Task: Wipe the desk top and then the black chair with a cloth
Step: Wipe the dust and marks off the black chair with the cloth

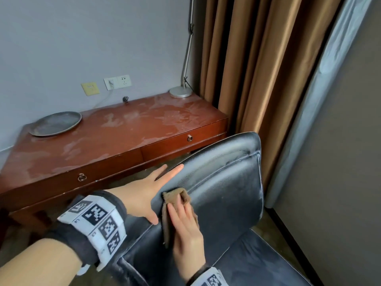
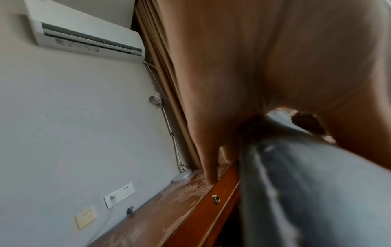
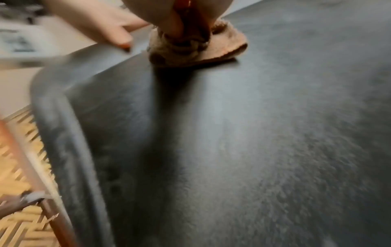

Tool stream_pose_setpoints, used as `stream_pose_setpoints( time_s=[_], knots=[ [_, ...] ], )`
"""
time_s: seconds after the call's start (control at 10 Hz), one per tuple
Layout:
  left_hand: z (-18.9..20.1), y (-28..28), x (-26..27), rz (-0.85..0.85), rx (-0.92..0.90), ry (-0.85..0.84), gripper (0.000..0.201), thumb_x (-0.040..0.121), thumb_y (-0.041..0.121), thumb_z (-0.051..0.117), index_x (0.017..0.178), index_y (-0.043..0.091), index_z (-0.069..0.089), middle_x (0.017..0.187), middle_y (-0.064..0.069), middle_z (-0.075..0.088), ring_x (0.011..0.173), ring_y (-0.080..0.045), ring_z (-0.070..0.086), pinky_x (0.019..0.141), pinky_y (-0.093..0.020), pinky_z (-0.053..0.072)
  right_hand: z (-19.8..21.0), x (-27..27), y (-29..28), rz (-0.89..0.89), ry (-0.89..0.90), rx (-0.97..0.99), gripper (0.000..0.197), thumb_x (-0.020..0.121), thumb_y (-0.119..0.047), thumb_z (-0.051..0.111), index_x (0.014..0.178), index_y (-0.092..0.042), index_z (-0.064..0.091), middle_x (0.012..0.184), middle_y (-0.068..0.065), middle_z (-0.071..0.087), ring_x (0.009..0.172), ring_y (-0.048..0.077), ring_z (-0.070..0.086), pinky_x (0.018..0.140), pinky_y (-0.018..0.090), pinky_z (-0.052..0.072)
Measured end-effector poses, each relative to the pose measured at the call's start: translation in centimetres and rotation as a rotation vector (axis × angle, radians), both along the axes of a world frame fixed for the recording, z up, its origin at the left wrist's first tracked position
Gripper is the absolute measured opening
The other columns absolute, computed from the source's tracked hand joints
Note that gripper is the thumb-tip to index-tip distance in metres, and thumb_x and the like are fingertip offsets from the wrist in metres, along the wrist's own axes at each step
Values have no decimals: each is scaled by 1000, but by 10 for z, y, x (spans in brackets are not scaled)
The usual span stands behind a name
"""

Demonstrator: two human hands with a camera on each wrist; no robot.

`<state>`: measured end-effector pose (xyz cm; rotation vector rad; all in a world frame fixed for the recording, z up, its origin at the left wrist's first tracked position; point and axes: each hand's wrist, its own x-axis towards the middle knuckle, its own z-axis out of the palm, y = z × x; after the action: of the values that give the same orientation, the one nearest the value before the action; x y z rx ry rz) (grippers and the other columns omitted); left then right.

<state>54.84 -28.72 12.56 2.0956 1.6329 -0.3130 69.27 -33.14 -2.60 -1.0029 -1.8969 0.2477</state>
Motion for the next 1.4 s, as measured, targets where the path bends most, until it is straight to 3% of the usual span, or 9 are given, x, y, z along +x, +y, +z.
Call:
stream_pose_setpoints(
  time_s=[0.1,0.2,0.4,0.6,0.7,0.8,0.9,1.0,1.4],
  knots=[
    [3,-8,5,-46,55,42,132,70,20,81,115,57,-37,150,5,-36,89,-21,61,75,-26,49,21,7,22,-87,183,-142,73,79,11,40,143,-25,36,151,-5,24,140,16,26,103,4,26],
    [5,-14,0,-96,69,4,129,72,25,80,112,54,-39,149,0,-37,118,-28,53,86,-32,48,60,9,47,-254,313,-433,76,82,16,38,145,-25,26,153,-4,21,138,22,33,94,-4,23],
    [2,-46,-10,-99,75,8,125,78,23,75,135,40,-35,150,-8,-36,122,-31,50,97,-32,43,75,-26,-14,-303,200,-643,73,86,5,37,146,-35,23,153,-1,29,124,21,50,99,24,39],
    [-2,-99,-22,-128,35,-58,117,80,31,69,140,34,-31,140,-10,-49,141,-40,18,109,-37,33,61,-50,-96,-180,158,-573,73,85,-7,42,135,-57,22,150,-14,19,136,-1,24,99,0,19],
    [9,-126,-36,-195,-79,-93,114,82,44,67,138,39,-32,142,-5,-48,135,-27,37,105,-31,37,59,-41,-128,-111,174,-496,87,81,-9,47,108,-84,13,139,-25,24,131,-13,9,97,-6,15],
    [28,-143,-50,-257,-161,-85,101,85,52,60,137,48,-27,150,-2,-35,121,-19,49,105,-32,39,62,-31,-167,-42,120,-524,77,76,-7,41,123,-67,28,138,-31,25,131,-17,11,103,-2,13],
    [34,-150,-51,-347,-23,7,98,79,60,60,140,52,-16,149,5,-38,145,-25,-1,117,-47,9,71,-15,-203,30,9,-588,76,75,2,39,130,-50,31,115,-63,11,122,-30,6,105,-1,11],
    [37,-160,-34,-584,160,182,105,66,80,48,147,44,-8,145,5,-42,128,-14,-44,111,-43,-20,87,5,-235,101,-36,-632,85,80,-1,48,112,-77,28,105,-66,12,118,-31,13,105,1,18],
    [29,-270,34,-490,133,298,116,38,99,5,138,48,32,151,18,26,145,-11,-3,108,-55,-21,102,99,-367,143,24,-720,53,88,-15,60,117,-57,47,114,-41,51,102,-33,35,96,1,31]
  ],
)
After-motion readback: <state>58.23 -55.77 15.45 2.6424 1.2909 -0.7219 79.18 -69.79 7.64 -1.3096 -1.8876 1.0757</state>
